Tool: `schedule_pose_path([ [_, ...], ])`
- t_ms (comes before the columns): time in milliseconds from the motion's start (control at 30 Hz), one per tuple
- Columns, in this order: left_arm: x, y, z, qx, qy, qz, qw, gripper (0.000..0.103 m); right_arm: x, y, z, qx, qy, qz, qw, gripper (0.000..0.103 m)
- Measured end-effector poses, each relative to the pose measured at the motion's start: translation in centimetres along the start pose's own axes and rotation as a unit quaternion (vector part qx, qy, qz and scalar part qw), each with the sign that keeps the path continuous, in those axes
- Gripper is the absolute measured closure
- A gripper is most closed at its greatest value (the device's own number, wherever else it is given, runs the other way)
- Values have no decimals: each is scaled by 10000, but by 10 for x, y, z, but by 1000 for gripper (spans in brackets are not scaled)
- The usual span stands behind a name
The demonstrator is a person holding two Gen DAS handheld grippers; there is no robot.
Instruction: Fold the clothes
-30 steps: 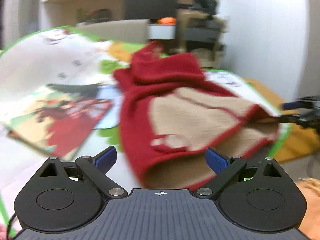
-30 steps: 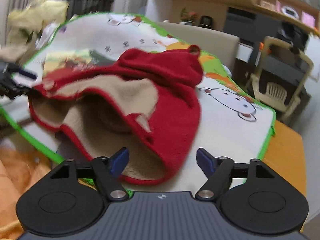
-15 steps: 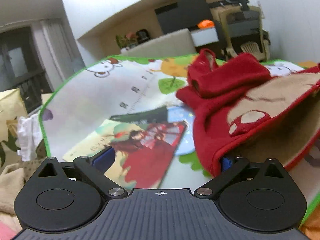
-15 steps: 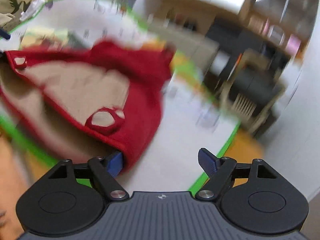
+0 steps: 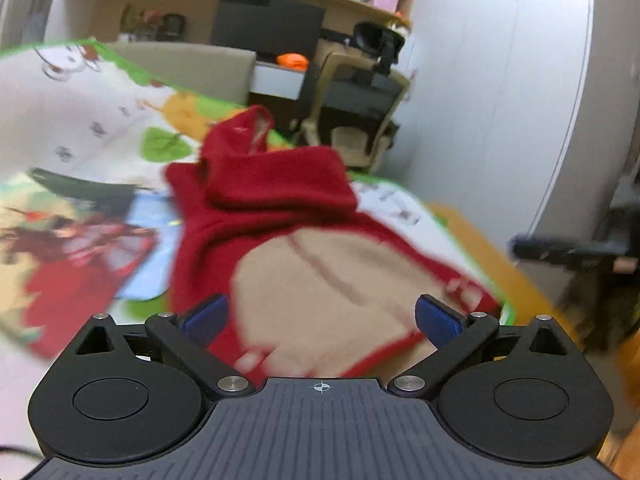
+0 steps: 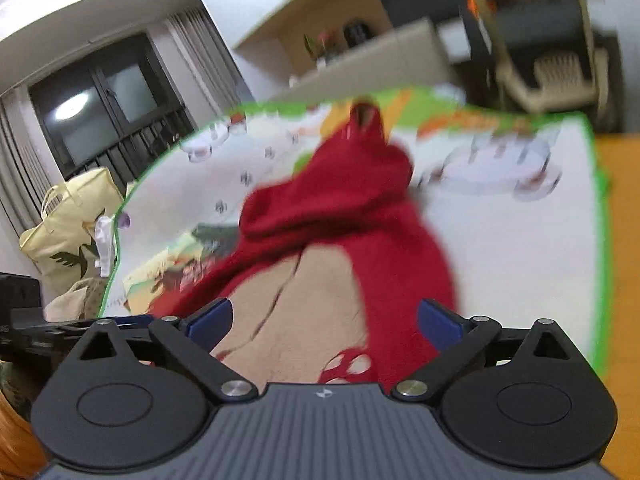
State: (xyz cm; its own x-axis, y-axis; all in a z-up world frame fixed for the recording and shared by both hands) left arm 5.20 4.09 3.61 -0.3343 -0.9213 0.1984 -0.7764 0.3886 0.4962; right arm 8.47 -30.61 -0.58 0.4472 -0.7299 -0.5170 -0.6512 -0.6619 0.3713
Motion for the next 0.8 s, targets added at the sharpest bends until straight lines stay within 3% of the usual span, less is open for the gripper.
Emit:
schedule_pose_path([
  [100, -2, -42, 4, -521, 369, -115, 9979, 1, 3, -22, 15, -311, 31, 108, 9995, 0],
  [200, -17, -69, 20, -1144, 779, -464, 9893, 1, 7, -26, 21, -401, 3, 54, 9992, 0],
  [333, -16, -65, 31, -975, 596, -407, 9926, 0, 4, -30, 19, -564, -21, 143, 9983, 0],
  [633, -6, -71, 35, -992, -4, -603, 9932, 0, -17, -24, 25, -909, 992, 424, 9900, 0],
  [800, -12, -48, 36, -948, -40, -535, 9941, 0, -48, 10, 42, -1132, 2321, 451, 9650, 0],
])
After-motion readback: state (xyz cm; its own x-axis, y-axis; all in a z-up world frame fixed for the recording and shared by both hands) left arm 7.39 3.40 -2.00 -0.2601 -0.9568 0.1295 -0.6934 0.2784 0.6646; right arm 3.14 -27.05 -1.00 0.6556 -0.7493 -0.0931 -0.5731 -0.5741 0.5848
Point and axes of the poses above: each gripper's, at about its wrist camera, not at the fingertips, and y roughly against the way its jaws point, x to its right, z to its underside, the point moved 3 cm from there along -y, roughly the way its jaws point, and after that the axes turned 9 degrees about -z, right-handed, at the moved point
